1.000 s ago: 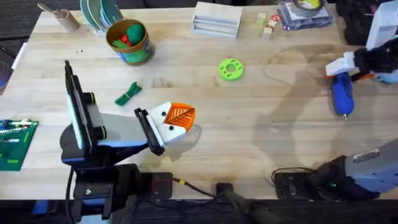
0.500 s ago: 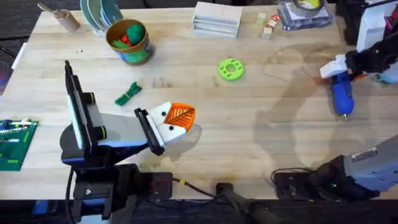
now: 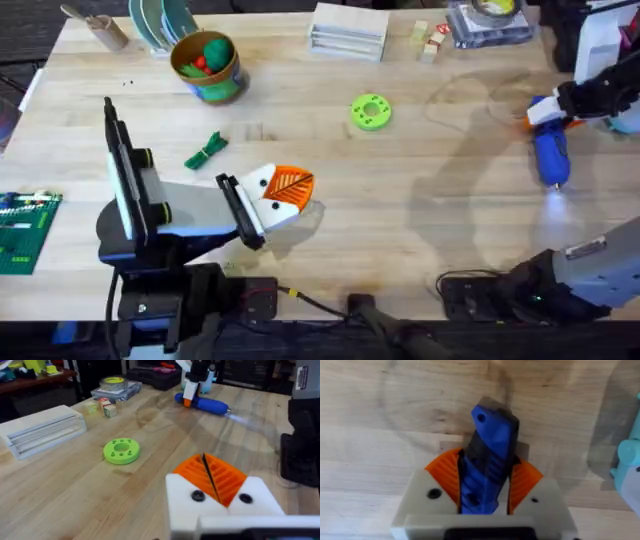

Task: Pick up the gripper from the table and insert it into the empty holder that is missing its gripper. Then pick up a screw, insert it into the mounting hole, and use the screwdriver to tighten it. Finally, clean up the table by picking up the vegetable and placing it into the bucket.

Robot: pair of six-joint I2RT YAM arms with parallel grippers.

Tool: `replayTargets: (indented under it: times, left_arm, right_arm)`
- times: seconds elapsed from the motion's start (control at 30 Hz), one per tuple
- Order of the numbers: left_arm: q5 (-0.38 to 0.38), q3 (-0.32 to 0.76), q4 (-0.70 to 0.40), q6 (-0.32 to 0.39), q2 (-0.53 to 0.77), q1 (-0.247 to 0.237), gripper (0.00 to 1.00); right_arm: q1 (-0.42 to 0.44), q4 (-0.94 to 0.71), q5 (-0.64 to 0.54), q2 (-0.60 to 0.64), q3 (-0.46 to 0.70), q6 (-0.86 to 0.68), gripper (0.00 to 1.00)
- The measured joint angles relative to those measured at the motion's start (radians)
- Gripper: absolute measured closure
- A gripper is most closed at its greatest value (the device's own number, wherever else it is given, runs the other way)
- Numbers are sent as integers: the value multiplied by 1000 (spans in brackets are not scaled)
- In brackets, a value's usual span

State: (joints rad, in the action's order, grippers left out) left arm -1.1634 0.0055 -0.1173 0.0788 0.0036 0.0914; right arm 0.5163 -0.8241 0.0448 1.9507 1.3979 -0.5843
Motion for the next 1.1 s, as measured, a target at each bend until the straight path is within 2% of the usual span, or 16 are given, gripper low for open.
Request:
replayTargets:
  times: [0.17, 0.37, 0.4, 0.9, 0.93, 0.97, 1.1]
  left_arm:
    - [0, 0, 0, 0, 0, 0, 991]
    - [0, 0, 0, 0, 0, 0, 991]
    - [0, 0, 0, 0, 0, 0, 991]
    - [0, 0, 0, 0, 0, 0, 991]
    - [0, 0, 0, 0, 0, 0, 991]
    - [0, 0, 0, 0, 0, 0, 991]
    - [0, 0, 0, 0, 0, 0, 991]
  right_arm:
    - [0, 2, -3, 0, 0, -1, 704]
    - [0, 17, -4, 4, 0, -4, 962]
    - [0, 19, -4, 4, 0, -3, 979]
    - [-1, 31, 3, -10, -2, 5, 971]
    - [-1, 42, 5, -23, -3, 9, 971]
    - [-4, 98, 9, -93, -6, 37, 971]
    - [-12, 155, 12, -234, -6, 96, 971]
